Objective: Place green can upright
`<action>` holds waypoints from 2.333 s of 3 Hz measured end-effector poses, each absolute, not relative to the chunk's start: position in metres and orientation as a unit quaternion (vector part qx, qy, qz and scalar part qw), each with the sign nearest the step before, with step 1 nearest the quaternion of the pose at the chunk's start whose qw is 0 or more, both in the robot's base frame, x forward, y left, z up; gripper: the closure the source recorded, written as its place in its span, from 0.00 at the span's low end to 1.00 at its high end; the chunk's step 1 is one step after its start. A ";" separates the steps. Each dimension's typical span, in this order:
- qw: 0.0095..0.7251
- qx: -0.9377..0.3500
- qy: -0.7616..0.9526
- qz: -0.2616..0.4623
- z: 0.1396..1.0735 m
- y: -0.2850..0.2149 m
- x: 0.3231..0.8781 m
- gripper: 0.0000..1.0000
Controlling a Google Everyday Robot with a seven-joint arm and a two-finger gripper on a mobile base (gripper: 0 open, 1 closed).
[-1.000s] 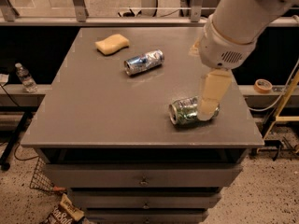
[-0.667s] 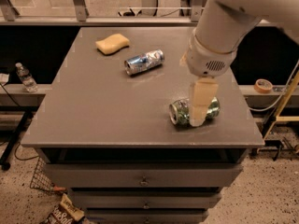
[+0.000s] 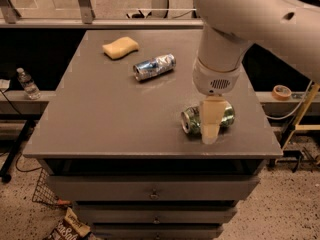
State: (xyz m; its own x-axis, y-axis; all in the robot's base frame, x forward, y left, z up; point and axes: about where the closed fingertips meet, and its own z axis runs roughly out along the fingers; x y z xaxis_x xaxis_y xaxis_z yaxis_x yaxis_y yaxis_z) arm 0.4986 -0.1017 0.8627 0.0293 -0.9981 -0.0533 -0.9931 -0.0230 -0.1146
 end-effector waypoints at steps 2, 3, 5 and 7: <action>0.039 -0.719 0.692 -0.059 0.853 -0.101 0.496 0.00; 0.035 -0.722 0.688 -0.067 0.850 -0.100 0.494 0.18; 0.044 -0.731 0.679 -0.051 0.846 -0.097 0.494 0.72; 0.097 -0.733 0.673 -0.023 0.881 -0.099 0.491 1.00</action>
Offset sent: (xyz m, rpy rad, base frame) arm -0.0045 0.0006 -0.0150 -0.1183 -0.0252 0.0120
